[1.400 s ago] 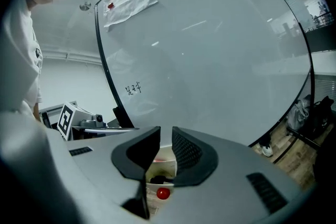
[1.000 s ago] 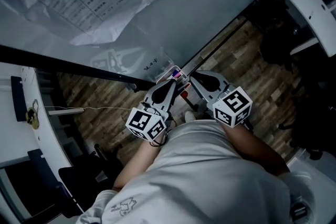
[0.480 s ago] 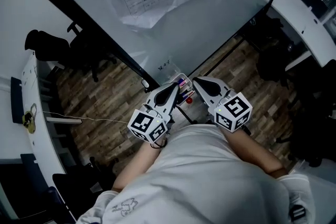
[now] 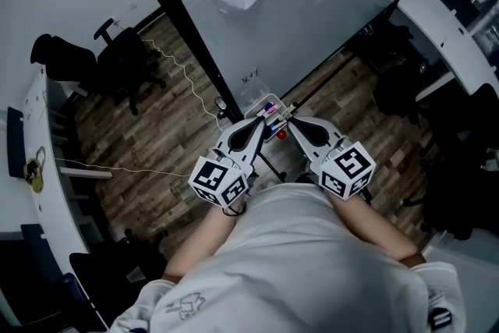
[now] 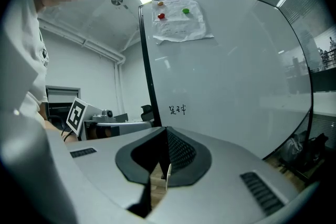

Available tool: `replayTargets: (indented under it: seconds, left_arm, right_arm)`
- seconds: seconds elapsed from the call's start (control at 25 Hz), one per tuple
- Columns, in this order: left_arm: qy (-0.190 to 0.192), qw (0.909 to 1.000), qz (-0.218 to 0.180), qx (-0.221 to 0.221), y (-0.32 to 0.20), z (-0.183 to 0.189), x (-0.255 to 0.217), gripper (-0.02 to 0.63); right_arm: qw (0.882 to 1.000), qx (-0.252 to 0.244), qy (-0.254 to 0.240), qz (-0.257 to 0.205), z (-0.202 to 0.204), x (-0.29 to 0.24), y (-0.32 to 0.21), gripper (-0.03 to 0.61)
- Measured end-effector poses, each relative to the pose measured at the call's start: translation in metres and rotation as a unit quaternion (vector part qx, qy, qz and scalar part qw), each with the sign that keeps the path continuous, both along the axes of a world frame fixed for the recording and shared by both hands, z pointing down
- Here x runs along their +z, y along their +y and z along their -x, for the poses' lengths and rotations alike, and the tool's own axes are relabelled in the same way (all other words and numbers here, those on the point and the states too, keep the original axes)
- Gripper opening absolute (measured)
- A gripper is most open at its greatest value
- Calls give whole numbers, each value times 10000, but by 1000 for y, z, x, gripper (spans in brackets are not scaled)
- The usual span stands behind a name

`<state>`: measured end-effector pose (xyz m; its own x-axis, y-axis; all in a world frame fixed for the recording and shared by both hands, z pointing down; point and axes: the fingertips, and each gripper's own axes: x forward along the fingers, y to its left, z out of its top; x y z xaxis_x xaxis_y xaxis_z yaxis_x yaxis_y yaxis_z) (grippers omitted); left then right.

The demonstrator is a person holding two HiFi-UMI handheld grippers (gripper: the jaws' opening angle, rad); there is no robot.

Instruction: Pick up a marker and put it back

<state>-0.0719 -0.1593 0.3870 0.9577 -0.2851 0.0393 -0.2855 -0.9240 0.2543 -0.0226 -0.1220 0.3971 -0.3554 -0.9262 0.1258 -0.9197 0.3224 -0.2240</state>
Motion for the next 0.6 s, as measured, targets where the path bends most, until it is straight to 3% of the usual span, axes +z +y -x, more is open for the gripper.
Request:
replayTargets:
  seconds: [0.44,0.6]
  left_arm:
    - [-4,9993,-32,-361,44,2,0,5]
    - [31,9989,-15,-458,79,-16,0,5]
  right_arm:
    - [9997,-226,-33,-119,-11,-5,41,12]
    - [9991,-379,65,-197,-27,-8,72,12]
